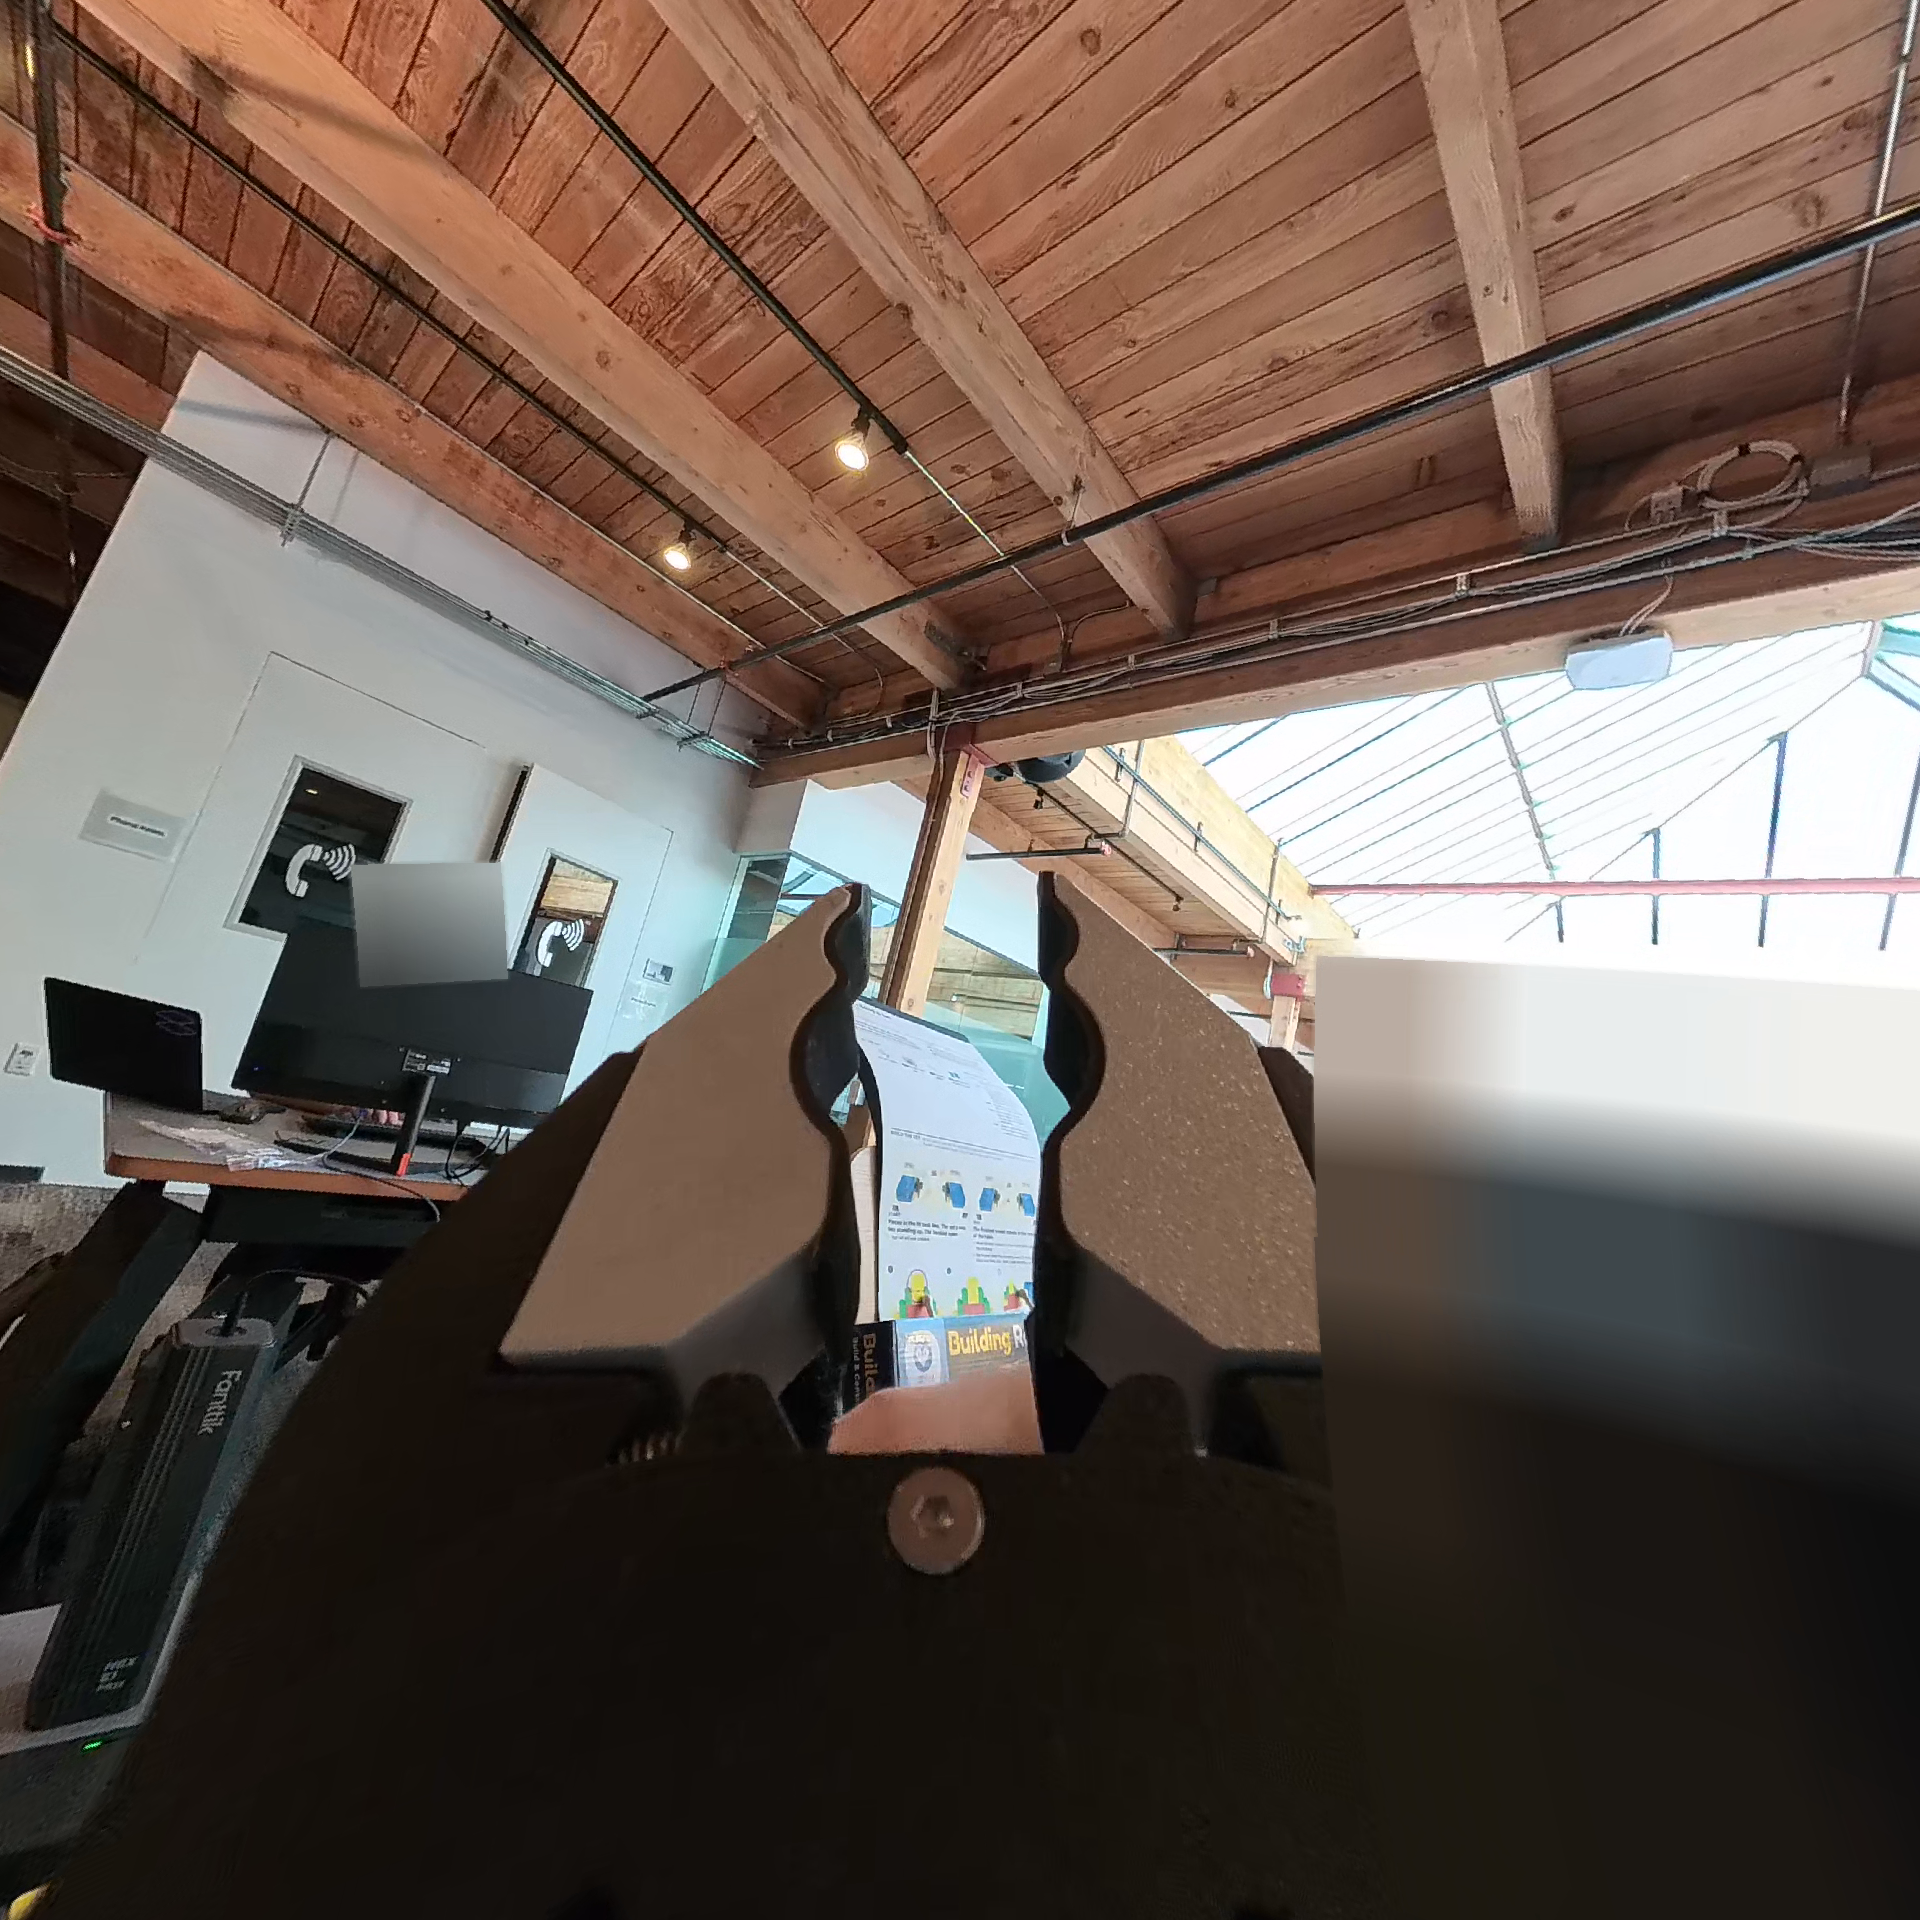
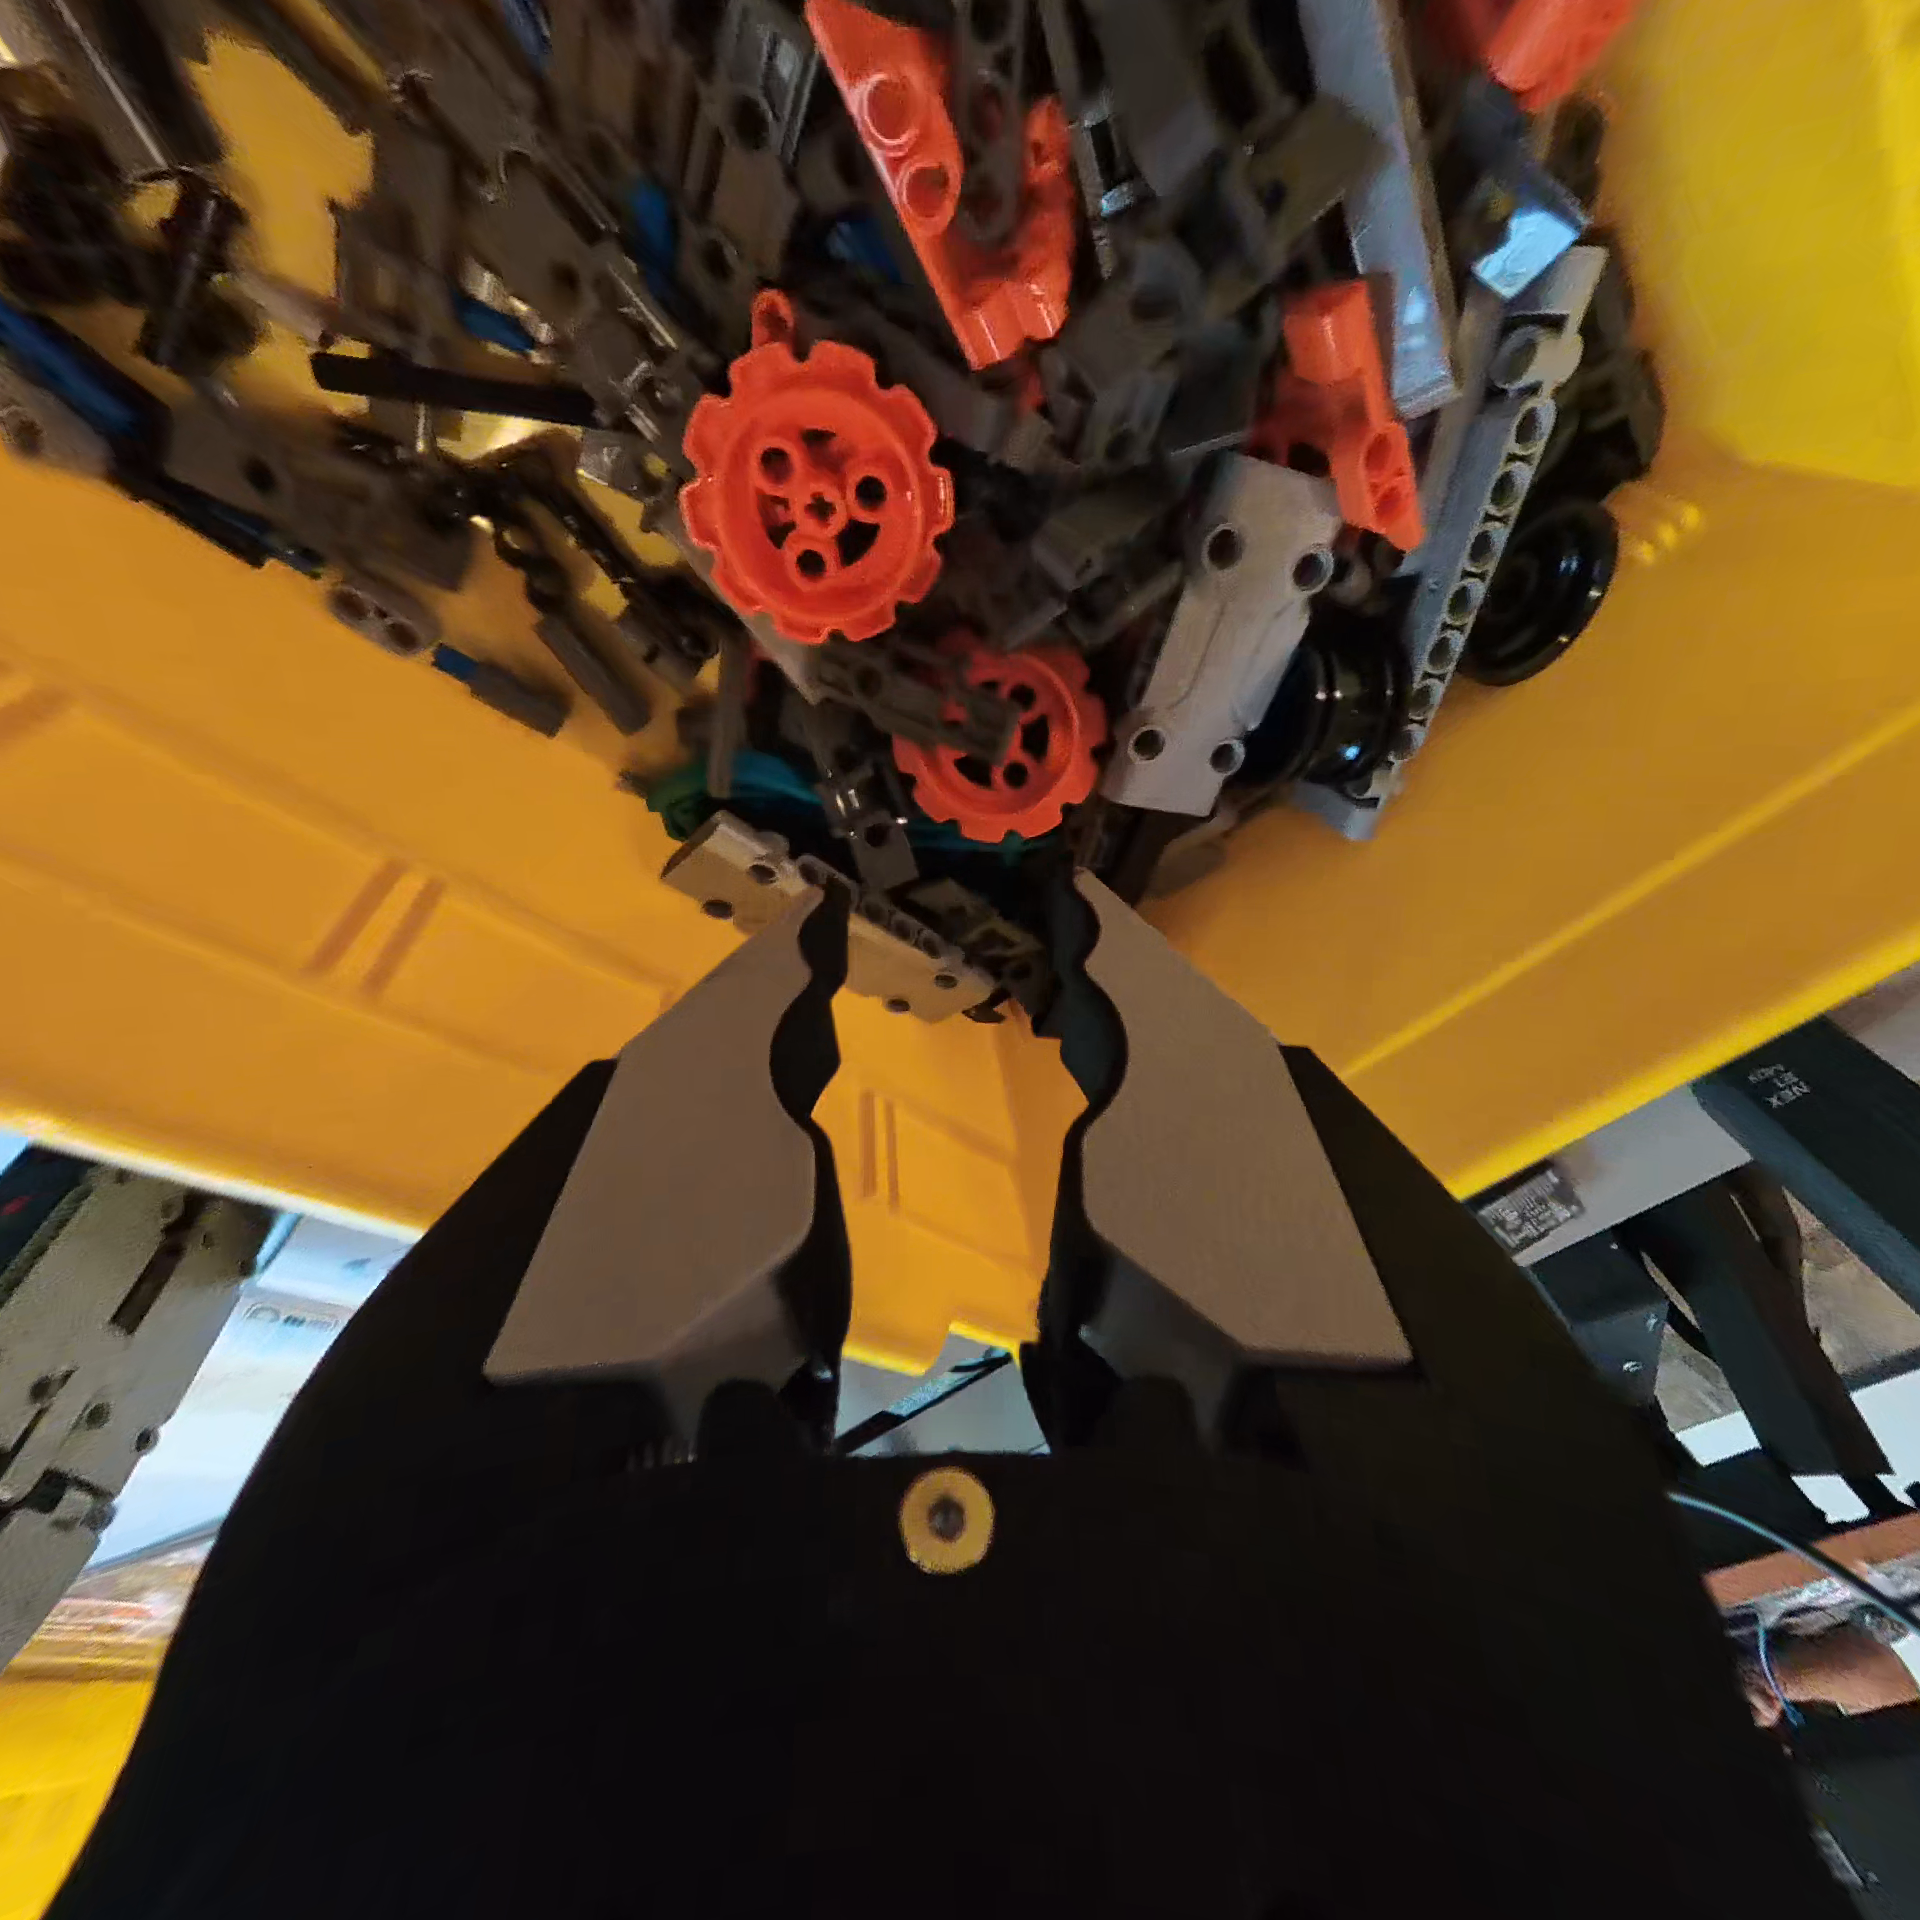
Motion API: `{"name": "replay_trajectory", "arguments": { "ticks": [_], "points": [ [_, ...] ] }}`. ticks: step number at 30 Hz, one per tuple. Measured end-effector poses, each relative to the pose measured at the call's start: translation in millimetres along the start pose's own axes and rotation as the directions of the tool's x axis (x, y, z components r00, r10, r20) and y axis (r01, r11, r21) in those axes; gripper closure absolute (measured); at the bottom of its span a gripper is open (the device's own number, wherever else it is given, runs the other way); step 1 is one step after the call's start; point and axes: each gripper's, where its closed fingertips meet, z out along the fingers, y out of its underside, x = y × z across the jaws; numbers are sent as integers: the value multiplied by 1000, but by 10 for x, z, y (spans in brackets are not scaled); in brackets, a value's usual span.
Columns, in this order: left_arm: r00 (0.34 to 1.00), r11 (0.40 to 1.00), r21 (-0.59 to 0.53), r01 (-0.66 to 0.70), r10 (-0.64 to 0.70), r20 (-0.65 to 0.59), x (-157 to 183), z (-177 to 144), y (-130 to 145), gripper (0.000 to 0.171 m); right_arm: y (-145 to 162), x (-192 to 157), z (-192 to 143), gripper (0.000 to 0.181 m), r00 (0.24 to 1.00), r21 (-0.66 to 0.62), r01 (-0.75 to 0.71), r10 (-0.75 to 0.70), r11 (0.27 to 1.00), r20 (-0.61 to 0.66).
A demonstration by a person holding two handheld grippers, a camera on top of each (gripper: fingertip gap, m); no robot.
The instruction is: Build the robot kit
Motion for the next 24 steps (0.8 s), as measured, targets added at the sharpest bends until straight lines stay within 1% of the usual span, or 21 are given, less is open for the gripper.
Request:
{"name": "replay_trajectory", "arguments": {
  "ticks": [3, 4, 5, 7, 8, 10, 11, 14, 16, 19, 21, 24],
  "points": [
    [1000, 1000, -2, 2, -2, 1, -5, 5, 7, 142, -27, -3, 133, 144, 1000, -51, 13, -14, 999, -3],
    [1000, 1000, -1, 3, -3, 0, -5, 7, 7, 142, -88, -2, 159, 141, 1000, -40, 20, -20, 999, -1],
    [1000, 1000, -2, 4, -4, 0, -5, 8, 9, 142, -158, -49, 178, 138, 999, -24, 22, -21, 999, 30],
    [1000, 1000, -2, 5, -5, -2, -1, 8, 10, 142, -251, -78, 169, 136, 998, -19, 29, -28, 999, 54],
    [1000, 1000, -3, 5, -5, -3, 2, 7, 8, 142, -328, -111, 157, 139, 997, 6, 36, -37, 999, 67],
    [1000, 1000, 1, 4, -4, -4, 5, 2, -1, 142, -509, -229, 121, 153, 992, 68, 43, -51, 997, 113],
    [1000, 1000, 2, 4, -4, -3, 4, -1, -6, 142, -588, -275, 104, 155, 990, 87, 50, -61, 995, 125],
    [1000, 1000, 5, 6, -6, -4, 3, -5, -11, 142, -762, -309, 78, 156, 990, 102, 82, -92, 991, 103],
    [1000, 1000, 2, 5, -5, -5, 7, -2, -6, 141, -819, -329, 83, 156, 989, 91, 100, -109, 991, 105],
    [1000, 1000, 1, 6, -6, -7, 10, -1, -6, 141, -796, -276, 107, 155, 989, 50, 124, -128, 991, 70],
    [1000, 1000, 5, 6, -6, -7, 11, -7, -15, 142, -834, -318, 101, 156, 990, 77, 99, -106, 992, 97],
    [1000, 1000, 7, 4, -4, -6, 10, -10, -19, 142, -980, -462, 61, 156, 983, 150, 65, -90, 987, 162]
  ]
}}
